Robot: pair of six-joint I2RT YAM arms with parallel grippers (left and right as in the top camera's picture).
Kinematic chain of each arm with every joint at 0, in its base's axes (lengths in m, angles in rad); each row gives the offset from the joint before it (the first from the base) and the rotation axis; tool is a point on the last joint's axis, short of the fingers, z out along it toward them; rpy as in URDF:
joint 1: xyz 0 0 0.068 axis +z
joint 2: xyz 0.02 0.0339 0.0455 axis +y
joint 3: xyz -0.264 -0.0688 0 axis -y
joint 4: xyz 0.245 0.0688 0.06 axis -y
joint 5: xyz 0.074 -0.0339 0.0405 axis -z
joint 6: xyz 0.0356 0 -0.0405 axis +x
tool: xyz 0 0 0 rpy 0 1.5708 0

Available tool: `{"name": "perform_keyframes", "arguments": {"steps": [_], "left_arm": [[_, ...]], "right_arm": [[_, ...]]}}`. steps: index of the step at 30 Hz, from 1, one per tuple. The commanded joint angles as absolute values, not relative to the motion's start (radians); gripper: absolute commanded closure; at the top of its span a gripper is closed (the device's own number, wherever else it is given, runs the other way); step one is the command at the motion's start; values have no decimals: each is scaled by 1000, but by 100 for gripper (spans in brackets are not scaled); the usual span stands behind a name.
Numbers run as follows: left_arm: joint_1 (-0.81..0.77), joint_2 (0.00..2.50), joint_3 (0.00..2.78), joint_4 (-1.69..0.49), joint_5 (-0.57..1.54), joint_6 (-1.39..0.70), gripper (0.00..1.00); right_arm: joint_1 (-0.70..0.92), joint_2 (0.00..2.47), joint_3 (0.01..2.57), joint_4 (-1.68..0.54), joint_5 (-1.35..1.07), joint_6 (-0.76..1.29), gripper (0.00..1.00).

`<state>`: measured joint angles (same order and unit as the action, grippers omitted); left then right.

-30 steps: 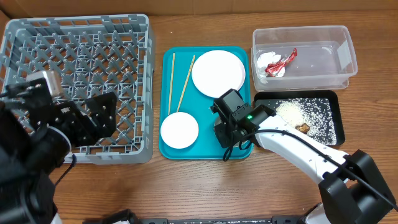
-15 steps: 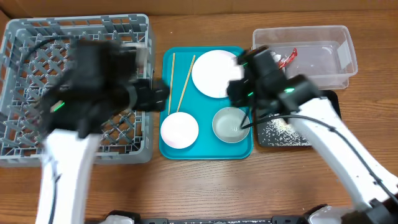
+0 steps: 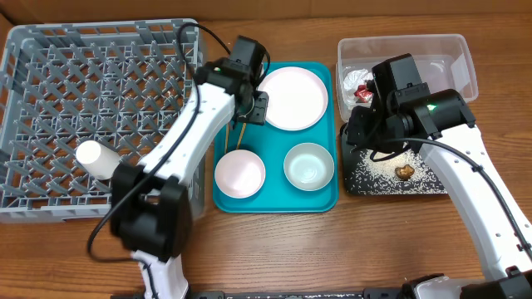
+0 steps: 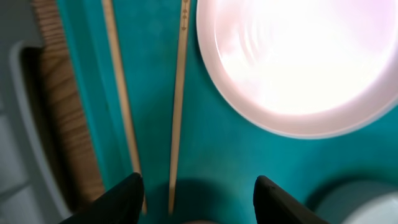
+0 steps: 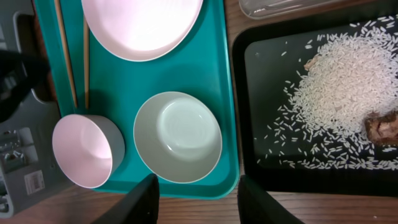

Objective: Sort waste into correct bins and load items into the dishwasher
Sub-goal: 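Grasp a chopstick on the teal tray with the left gripper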

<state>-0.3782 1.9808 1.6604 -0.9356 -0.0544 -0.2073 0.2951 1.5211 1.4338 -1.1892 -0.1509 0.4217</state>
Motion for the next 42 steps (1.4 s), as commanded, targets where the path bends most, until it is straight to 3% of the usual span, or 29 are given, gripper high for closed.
{"name": "perform_keyframes", "arguments": {"steps": [1, 6, 12, 17, 20, 22, 29, 35, 42], "left_arm": [[-373, 2070, 1658, -883, -86, -183, 44], [-365, 2161, 1658, -862, -138, -180, 61], [-347, 2231, 1658, -817, -125, -183, 59], [-346, 2246, 1658, -796, -126, -179, 66], [-346, 2246, 1658, -796, -123, -179, 79], [-345, 2246, 1658, -804, -108, -180, 95], [-336, 2223, 1765, -937, -93, -181, 96], [-298, 2139, 1983, -1081, -62, -228, 96], [-247, 2017, 2053, -1259, -115, -227, 96]], "right_arm": [[292, 1515, 1443, -1180, -159, 411, 60], [292, 1515, 1443, -1177, -159, 411, 60], [292, 1515, 1443, -1177, -159, 411, 60], [292, 1515, 1443, -1179, -159, 411, 60], [292, 1515, 1443, -1180, -159, 411, 61], [292, 1515, 1443, -1180, -159, 411, 62], [292, 1515, 1443, -1184, -159, 411, 68], [292, 1515, 1443, -1184, -159, 411, 68], [292, 1515, 1443, -1185, -159, 411, 67]]}}
